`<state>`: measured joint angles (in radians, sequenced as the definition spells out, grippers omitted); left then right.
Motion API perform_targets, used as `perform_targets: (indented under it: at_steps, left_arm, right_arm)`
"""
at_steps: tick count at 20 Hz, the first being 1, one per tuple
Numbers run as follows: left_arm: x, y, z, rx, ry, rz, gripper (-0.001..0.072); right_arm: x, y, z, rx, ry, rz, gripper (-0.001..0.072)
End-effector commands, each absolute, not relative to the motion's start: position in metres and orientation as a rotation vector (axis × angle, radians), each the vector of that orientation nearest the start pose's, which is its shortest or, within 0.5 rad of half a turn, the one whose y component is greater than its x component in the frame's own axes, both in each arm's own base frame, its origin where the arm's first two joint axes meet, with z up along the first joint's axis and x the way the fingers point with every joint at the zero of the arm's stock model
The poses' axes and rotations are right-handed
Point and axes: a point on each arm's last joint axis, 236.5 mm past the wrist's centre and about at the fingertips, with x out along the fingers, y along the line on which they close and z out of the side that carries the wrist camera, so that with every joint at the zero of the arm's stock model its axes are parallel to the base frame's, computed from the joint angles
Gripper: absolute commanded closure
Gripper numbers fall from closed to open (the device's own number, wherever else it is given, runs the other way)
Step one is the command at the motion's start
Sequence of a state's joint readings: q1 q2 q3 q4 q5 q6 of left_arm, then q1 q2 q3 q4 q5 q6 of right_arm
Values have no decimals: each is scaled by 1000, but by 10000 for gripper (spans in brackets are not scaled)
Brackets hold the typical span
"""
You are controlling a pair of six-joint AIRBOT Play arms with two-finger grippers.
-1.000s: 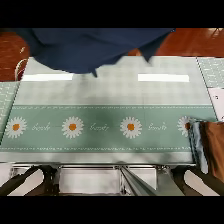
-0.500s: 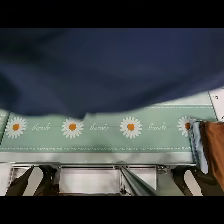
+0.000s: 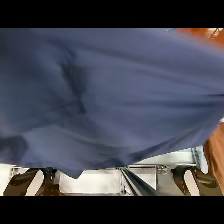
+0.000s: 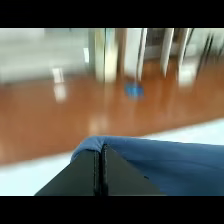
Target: Fold the shirts.
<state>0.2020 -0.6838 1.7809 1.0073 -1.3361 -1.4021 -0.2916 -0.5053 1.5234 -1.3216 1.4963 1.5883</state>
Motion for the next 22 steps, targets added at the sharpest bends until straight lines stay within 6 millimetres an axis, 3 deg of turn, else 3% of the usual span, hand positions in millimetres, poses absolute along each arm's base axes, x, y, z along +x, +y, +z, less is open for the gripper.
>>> perform_targets:
  at_steps: [1,5,7,12,15,17,18,19,20,22]
  left_arm:
    - [294,-62,339,-171,454,-306,692]
    - [383,-57,207,-404,624,-288,692]
    - [424,-50,156,-473,677,-251,692]
    - [516,-58,68,-546,721,-174,692]
    - [545,-78,29,-557,784,-193,692]
    - [554,-94,13,-583,826,-222,692]
    - [557,-98,10,-602,839,-233,668]
    - [557,-101,8,-605,852,-243,520]
    - [557,-99,11,-606,860,-252,222]
    - [552,-78,32,-602,892,-281,203]
  right_arm:
    - [231,30,269,278,632,103,683]
    - [299,24,165,434,769,128,683]
    - [344,19,124,492,794,148,683]
    - [461,12,51,735,827,200,683]
    - [524,10,20,900,839,229,683]
    - [552,14,10,1029,830,260,683]
    - [563,15,7,1083,819,272,641]
    - [572,15,7,1124,805,280,425]
    - [577,15,11,1144,789,295,304]
    - [581,2,37,1124,749,327,302]
